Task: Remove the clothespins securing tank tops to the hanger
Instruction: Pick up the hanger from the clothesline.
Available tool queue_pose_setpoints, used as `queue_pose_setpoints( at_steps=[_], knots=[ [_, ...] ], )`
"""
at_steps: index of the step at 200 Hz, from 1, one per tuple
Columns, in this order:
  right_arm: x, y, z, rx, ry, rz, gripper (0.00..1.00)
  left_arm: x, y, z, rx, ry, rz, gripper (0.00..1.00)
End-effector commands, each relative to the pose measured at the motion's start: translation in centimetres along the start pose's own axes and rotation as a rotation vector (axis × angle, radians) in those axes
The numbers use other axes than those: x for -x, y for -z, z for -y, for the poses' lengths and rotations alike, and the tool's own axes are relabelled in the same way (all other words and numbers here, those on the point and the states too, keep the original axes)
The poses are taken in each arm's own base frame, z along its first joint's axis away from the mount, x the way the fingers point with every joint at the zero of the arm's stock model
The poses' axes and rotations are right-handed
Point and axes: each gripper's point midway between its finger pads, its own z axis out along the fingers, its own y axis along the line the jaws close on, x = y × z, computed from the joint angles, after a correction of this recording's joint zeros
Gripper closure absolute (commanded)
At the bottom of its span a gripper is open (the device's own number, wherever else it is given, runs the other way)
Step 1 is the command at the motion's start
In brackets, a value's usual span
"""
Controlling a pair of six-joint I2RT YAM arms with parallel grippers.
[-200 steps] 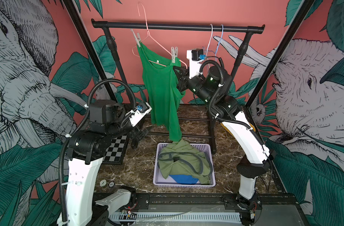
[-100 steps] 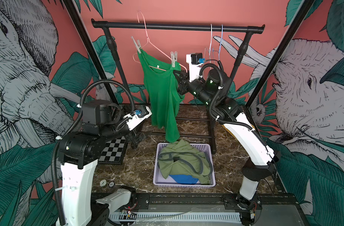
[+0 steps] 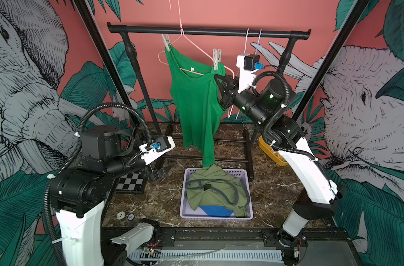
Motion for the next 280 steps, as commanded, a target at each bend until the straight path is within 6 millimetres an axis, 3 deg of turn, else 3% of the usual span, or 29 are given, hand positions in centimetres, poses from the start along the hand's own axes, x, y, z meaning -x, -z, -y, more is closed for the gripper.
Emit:
queue_pose_setpoints(
  at_steps=[1,109,132,134,140,208,280],
  knots=[
    [5.4,1.4,-0.6,0.031,0.014,0.166,1.00,-0.1,-0.3,0.4,-0.025,-0.007,0.001,0.01],
    [5.6,3.9,-1.6,0.085,0.006,0.126,1.00,0.7,0.7,0.3,-0.012,-0.031,0.022,0.01],
    [4.9,3.7,-1.8,0.097,0.002,0.103,1.00,1.1,0.8,0.2,-0.004,-0.031,0.036,0.01],
    [6.2,4.8,-1.9,0.100,0.003,0.127,1.00,1.1,0.9,0.2,-0.003,-0.031,0.039,0.01],
    [6.7,5.4,-2.0,0.106,0.003,0.133,1.00,1.2,0.9,0.2,-0.006,-0.029,0.042,0.01],
    [9.0,9.4,-3.0,0.156,-0.013,0.147,1.00,2.6,1.8,1.7,-0.065,-0.046,0.114,0.01],
    [9.4,14.5,-3.7,0.202,-0.038,0.116,1.00,6.5,4.5,2.6,-0.094,-0.048,0.277,0.01]
  ],
)
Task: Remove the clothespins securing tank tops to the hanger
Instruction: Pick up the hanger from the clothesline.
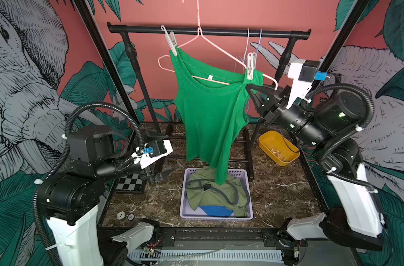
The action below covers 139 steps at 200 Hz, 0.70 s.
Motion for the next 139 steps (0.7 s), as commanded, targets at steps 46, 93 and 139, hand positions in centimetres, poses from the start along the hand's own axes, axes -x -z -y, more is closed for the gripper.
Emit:
queue_pose_setpoints(
  at_steps=[46,93,139],
  knots=[
    [0.8,4.3,-1.5,0.050,-0.029,0.048,1.00,7.9,3.3,0.2,-0.033,0.007,0.288,0.01],
    [-1.3,7.3,-1.8,0.052,-0.071,0.032,1.00,9.5,3.3,-1.3,-0.016,0.024,0.336,0.01],
    [-4.3,8.7,-1.9,0.055,-0.086,-0.036,1.00,9.8,3.0,-2.4,0.003,0.021,0.346,0.01]
  ],
)
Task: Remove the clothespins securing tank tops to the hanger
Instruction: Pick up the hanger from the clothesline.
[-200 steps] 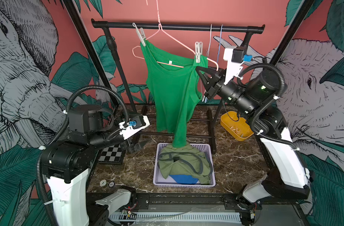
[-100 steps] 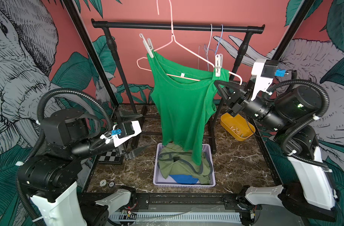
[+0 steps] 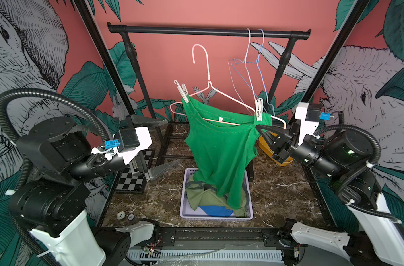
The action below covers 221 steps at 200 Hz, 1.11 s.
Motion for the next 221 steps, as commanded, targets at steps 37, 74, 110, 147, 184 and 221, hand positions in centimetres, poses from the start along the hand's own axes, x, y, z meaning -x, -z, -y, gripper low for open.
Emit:
queue_pose_setpoints(
  at_steps=[37,74,110,147,184,221],
  knots=[
    [-0.7,1.4,-1.5,0.085,-0.008,0.046,1.00,-0.4,-1.5,-2.4,0.018,0.013,0.010,0.01],
    [-2.6,1.6,-2.0,0.131,-0.022,0.027,1.00,-0.6,-3.2,-4.1,-0.007,0.068,0.043,0.01],
    [-3.5,1.7,-2.2,0.159,-0.042,0.057,1.00,-3.6,-5.6,-5.2,-0.050,0.179,0.013,0.01],
    [-4.9,1.5,-2.2,0.176,-0.059,0.053,1.00,-5.5,-6.7,-5.6,-0.060,0.252,-0.008,0.03],
    [-5.7,1.3,-2.5,0.199,-0.066,0.048,1.00,-6.3,-7.4,-5.3,-0.101,0.302,0.005,0.06],
    [-6.4,0.8,-2.5,0.209,-0.072,0.034,1.00,-5.9,-7.7,-4.6,-0.183,0.345,0.051,0.11]
  ],
)
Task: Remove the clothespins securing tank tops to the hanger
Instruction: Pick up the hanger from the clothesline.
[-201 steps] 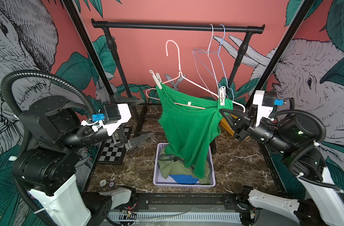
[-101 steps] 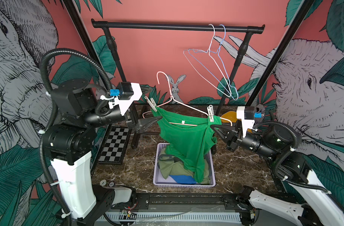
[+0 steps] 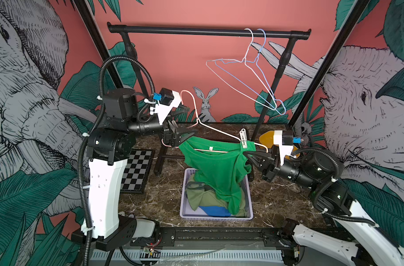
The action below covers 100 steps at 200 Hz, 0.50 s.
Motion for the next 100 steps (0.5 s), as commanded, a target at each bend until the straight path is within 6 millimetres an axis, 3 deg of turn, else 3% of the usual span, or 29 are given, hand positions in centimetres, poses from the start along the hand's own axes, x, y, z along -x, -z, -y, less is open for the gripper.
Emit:
queue_pose_setpoints(
  at_steps=[1,69,100],
  knots=[
    [3.1,0.5,-1.5,0.064,0.035,0.123,1.00,1.6,0.5,1.6,-0.070,-0.005,0.065,0.11],
    [2.4,-0.7,-1.5,0.097,0.019,0.113,1.00,1.2,-0.3,1.2,-0.123,0.052,0.079,0.36],
    [1.9,-1.0,-1.1,0.088,0.014,0.105,1.00,1.0,-0.4,1.2,-0.127,0.062,0.079,0.57]
  ],
)
